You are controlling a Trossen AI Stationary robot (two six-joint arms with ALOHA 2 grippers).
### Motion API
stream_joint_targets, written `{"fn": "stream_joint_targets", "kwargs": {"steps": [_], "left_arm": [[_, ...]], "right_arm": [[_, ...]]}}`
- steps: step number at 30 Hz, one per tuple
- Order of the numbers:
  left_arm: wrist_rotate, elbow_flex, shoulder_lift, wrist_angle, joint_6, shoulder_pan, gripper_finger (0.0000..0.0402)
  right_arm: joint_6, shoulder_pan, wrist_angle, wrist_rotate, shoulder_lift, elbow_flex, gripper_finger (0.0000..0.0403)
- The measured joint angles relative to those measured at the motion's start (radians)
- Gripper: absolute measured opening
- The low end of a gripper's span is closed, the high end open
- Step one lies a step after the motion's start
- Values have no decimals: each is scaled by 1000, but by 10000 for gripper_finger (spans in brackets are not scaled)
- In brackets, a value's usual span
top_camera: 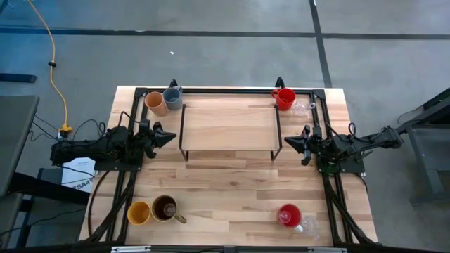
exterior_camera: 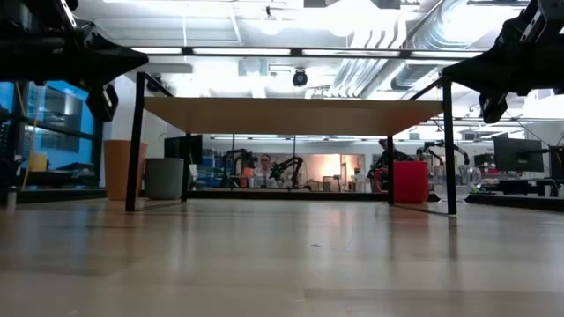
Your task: Stack small to large cups/mugs on shelf
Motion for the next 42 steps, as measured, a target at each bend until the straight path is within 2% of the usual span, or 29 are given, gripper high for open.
{"fn": "stream_joint_targets", "kwargs": {"steps": [9,19,24,27,30,32,34,40,42], "left_arm": [[-4,0,0,5,0,0,1],[-120,0,0,133,-26,0,1],[-116,0,0,178,-75,0,0],[-99,0,0,277,-193,0,1],[-135,6,12,441,-258,0,1],[-154,52,48,487,-244,0,7],[-156,150,122,436,-186,0,25],[-153,568,419,52,74,0,105],[-150,693,500,-39,101,0,125]], "right_arm": [[0,0,0,0,0,0,0],[0,0,0,0,0,0,0],[0,0,0,0,0,0,0],[0,0,0,0,0,0,0],[0,0,0,0,0,0,0],[0,0,0,0,0,0,0],[0,0,0,0,0,0,0],[0,0,0,0,0,0,0],[0,0,0,0,0,0,0]]}}
